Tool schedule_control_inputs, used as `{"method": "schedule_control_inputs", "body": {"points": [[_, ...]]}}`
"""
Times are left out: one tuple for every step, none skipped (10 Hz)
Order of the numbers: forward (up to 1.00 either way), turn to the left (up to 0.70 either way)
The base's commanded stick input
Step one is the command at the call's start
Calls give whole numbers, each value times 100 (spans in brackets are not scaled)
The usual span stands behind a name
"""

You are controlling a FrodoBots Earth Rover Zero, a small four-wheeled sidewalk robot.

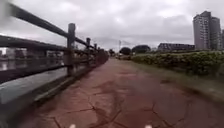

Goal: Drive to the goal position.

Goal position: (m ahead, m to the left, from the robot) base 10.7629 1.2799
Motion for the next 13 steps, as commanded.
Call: {"method": "schedule_control_inputs", "body": {"points": [[85, 1], [85, 1], [85, 1], [85, 1], [85, 1], [85, 1], [85, 1], [85, 1], [85, 1], [85, 1], [85, 1], [85, 1], [85, 1]]}}
